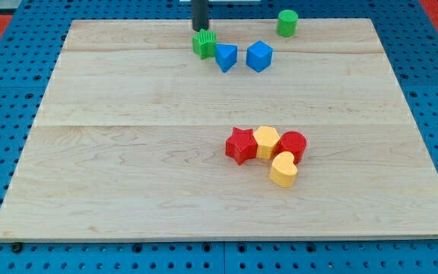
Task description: Push the green star into the blue blocks
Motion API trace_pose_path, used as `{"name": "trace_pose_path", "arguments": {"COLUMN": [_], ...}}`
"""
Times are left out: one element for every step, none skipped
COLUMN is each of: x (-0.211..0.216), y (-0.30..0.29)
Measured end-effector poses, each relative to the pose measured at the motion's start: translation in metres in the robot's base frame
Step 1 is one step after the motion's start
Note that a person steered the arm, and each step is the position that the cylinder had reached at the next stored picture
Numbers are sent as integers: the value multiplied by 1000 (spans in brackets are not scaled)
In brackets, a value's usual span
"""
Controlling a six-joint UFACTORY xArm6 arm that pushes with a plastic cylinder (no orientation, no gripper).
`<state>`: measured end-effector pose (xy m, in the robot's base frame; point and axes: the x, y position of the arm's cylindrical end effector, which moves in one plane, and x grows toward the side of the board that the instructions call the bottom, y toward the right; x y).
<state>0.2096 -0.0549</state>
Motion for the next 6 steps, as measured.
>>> {"name": "trace_pose_path", "arguments": {"x": [32, 39, 40, 39, 16, -16], "y": [-33, -22, 37, 95, 71, 78]}}
